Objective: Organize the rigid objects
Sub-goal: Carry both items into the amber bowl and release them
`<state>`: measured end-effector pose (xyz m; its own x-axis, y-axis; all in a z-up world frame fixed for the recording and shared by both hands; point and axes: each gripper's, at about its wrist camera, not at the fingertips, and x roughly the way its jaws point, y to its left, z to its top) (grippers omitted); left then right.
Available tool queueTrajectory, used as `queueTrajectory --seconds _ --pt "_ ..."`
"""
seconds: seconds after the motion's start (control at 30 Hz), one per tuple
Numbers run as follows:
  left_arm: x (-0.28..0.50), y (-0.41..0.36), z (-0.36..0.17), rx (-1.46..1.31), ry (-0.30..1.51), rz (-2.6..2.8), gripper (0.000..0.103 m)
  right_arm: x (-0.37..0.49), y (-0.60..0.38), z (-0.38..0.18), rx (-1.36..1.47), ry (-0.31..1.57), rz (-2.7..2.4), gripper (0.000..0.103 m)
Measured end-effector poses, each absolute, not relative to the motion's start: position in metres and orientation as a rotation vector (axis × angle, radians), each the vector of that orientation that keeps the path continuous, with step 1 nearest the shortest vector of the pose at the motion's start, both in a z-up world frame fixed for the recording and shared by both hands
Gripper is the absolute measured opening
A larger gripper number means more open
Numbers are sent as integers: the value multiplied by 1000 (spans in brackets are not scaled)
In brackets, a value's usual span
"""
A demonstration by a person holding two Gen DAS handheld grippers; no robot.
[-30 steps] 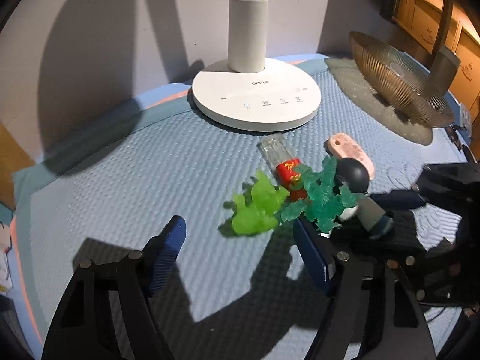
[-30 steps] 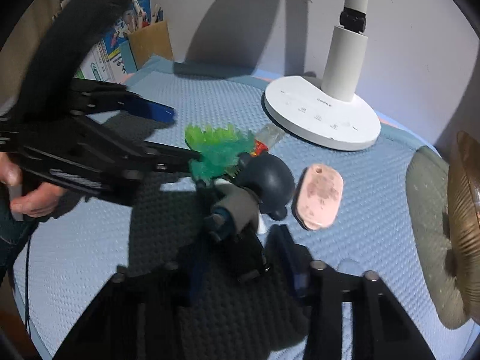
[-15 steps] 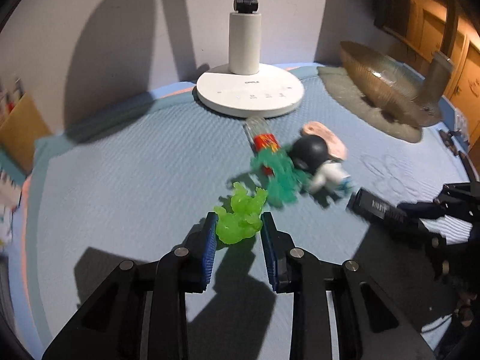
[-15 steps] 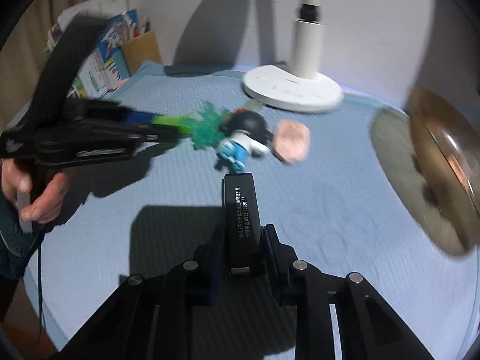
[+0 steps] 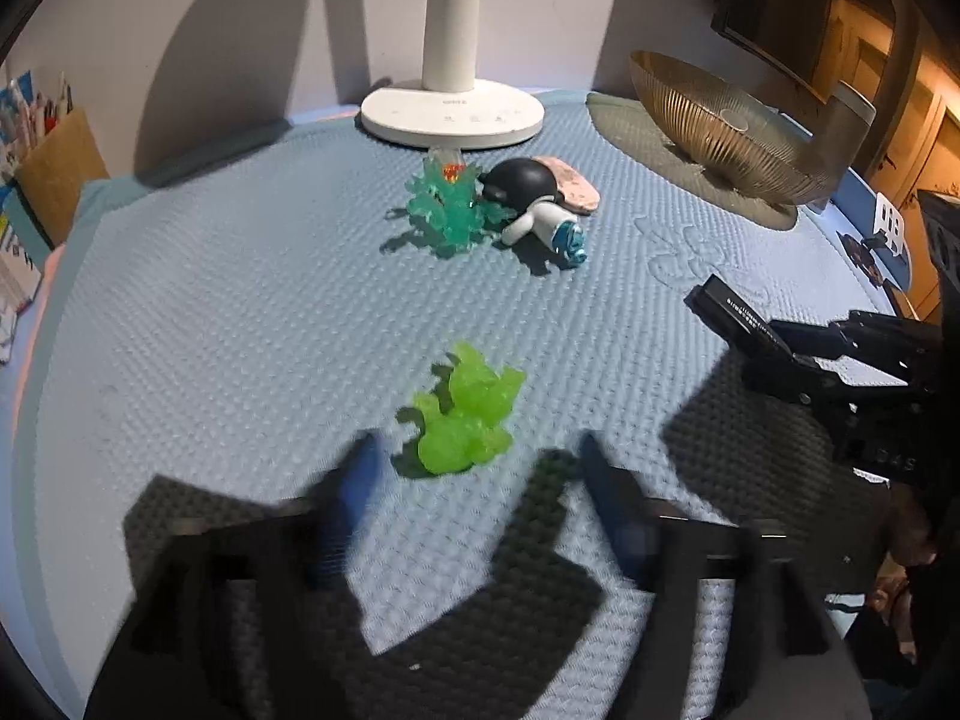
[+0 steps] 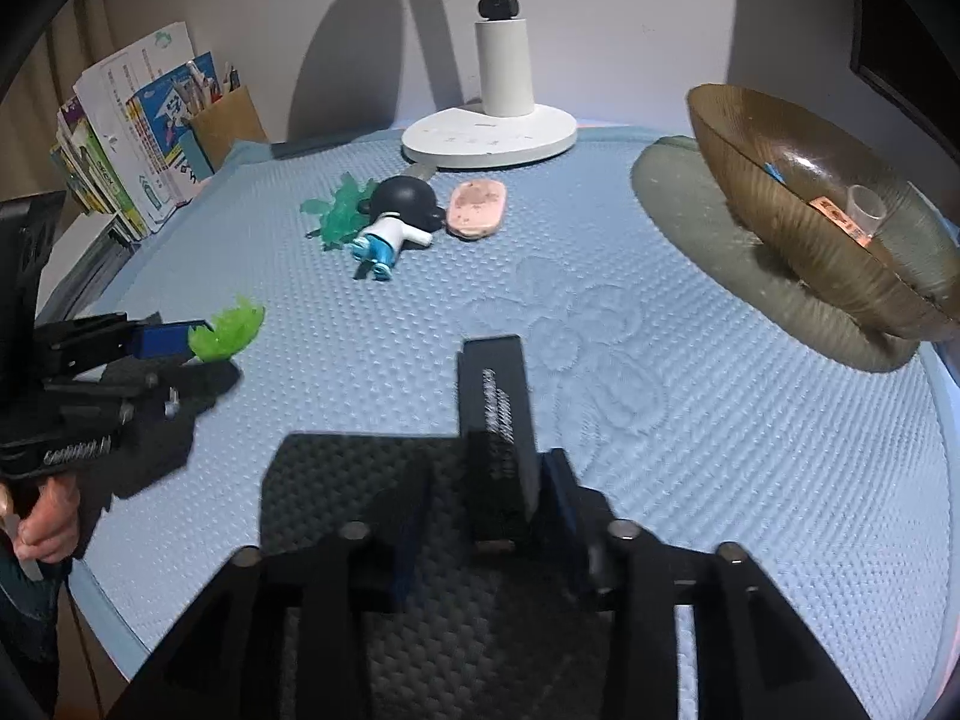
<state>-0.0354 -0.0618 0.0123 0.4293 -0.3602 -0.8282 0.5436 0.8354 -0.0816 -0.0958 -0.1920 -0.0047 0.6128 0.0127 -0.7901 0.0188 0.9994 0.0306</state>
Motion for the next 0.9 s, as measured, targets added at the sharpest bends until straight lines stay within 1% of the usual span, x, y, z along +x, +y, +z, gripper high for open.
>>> queueTrajectory --seconds 0.07,0.13,0.2,0.23,0.27,0.43,0.6,0.77,0.83,0.9 --pt "-37 -62 10 224 966 -551 74 -89 -188 -5 21 913 -28 40" --pt "-37 -64 9 242 961 -519 64 -84 -185 -5 11 911 -44 40" --pt "-37 -66 11 244 945 -507 40 -82 -181 -4 -12 905 -54 33" --pt "-36 -66 12 236 942 -511 32 -83 -179 -4 -15 902 -41 24" --pt "-35 -67 13 229 941 -514 26 -85 -177 -4 -6 900 -17 24" --pt "-38 -76 25 191 938 -571 26 -101 -182 3 79 891 66 24" --pt "-44 -119 67 202 825 -669 26 -127 -222 40 165 798 17 24" --pt "-29 -188 117 191 715 -789 26 -140 -292 101 202 645 -175 24" --pt "-19 -221 134 194 683 -830 26 -139 -319 118 221 611 -264 24" --pt "-12 -252 139 211 661 -840 26 -131 -349 128 267 601 -349 24"
